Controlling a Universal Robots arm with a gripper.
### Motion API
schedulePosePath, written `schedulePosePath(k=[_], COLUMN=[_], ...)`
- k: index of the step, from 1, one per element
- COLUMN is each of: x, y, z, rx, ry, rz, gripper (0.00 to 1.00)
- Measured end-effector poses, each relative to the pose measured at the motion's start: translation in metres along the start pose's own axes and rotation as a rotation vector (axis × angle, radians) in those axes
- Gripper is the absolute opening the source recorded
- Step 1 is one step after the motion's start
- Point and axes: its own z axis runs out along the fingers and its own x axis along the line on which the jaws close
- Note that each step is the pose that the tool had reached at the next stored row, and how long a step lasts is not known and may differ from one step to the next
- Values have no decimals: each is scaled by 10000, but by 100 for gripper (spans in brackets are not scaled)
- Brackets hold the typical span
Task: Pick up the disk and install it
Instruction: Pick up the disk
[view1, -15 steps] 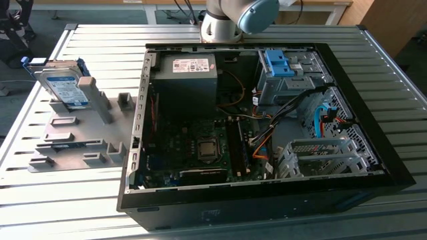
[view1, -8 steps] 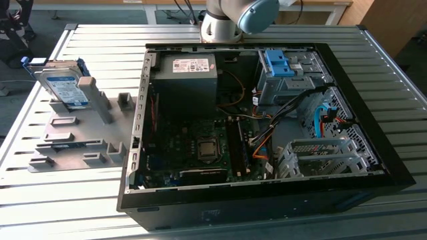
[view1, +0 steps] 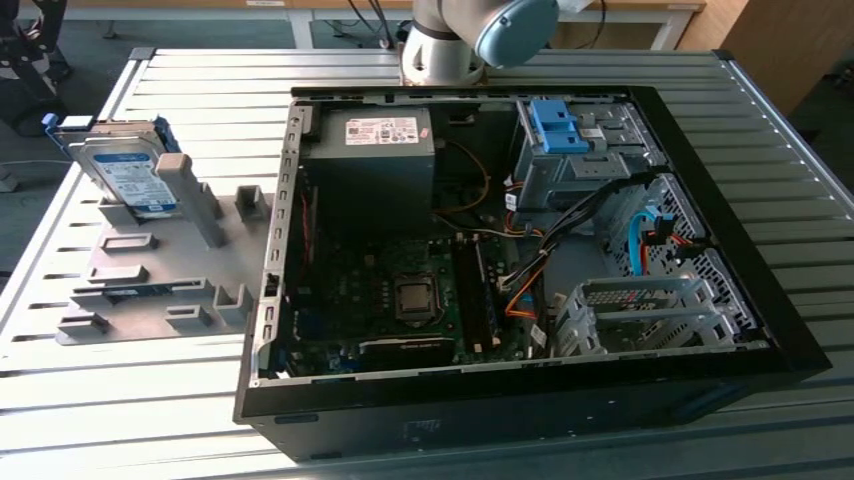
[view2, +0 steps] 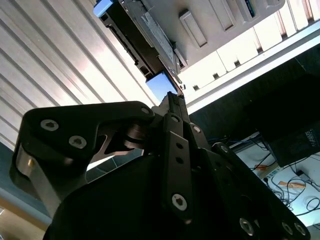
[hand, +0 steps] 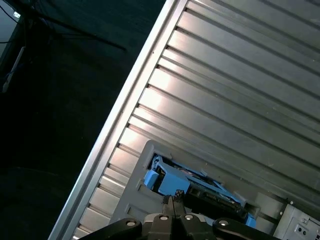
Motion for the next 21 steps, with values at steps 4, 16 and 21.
schedulePosePath(k=[4, 16, 21], x=[0, 0, 0], y=[0, 0, 0], z=[0, 0, 0], rx=[-1, -6, -8], ry=[3, 13, 17], rz=[-118, -464, -610], gripper=[11, 11, 11])
